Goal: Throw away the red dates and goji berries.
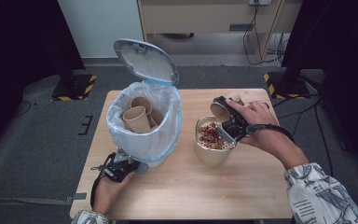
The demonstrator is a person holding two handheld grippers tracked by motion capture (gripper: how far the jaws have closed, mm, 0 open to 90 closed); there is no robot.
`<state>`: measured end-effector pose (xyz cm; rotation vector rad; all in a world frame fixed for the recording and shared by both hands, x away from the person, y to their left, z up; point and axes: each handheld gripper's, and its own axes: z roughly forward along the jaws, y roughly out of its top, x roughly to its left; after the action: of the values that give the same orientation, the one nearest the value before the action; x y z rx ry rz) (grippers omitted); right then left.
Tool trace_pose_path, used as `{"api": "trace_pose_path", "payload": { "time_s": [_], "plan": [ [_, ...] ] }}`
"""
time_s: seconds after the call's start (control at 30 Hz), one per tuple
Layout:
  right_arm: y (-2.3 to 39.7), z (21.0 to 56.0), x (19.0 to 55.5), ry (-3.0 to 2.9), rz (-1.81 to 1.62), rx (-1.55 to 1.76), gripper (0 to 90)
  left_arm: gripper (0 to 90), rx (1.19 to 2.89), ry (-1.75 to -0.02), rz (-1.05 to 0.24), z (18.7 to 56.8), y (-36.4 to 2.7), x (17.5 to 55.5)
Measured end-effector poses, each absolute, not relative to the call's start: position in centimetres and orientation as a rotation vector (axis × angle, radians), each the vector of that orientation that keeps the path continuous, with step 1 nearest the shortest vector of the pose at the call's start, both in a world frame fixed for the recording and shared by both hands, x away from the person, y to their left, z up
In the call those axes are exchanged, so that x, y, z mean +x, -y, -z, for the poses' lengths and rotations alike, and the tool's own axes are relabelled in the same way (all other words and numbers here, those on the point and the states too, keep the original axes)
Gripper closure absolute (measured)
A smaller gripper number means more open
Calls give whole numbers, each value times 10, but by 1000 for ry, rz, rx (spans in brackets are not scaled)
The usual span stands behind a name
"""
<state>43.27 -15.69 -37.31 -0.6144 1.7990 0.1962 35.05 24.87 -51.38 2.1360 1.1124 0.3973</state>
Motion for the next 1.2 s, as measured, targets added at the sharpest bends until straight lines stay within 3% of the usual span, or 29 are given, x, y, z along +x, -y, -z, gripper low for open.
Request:
{"api": "trace_pose_path", "payload": {
  "time_s": [1.2],
  "plan": [
    [157, 380, 432, -1755, -82, -686, 257, 899, 2136, -1113, -398, 514, -249, 350]
  ]
}}
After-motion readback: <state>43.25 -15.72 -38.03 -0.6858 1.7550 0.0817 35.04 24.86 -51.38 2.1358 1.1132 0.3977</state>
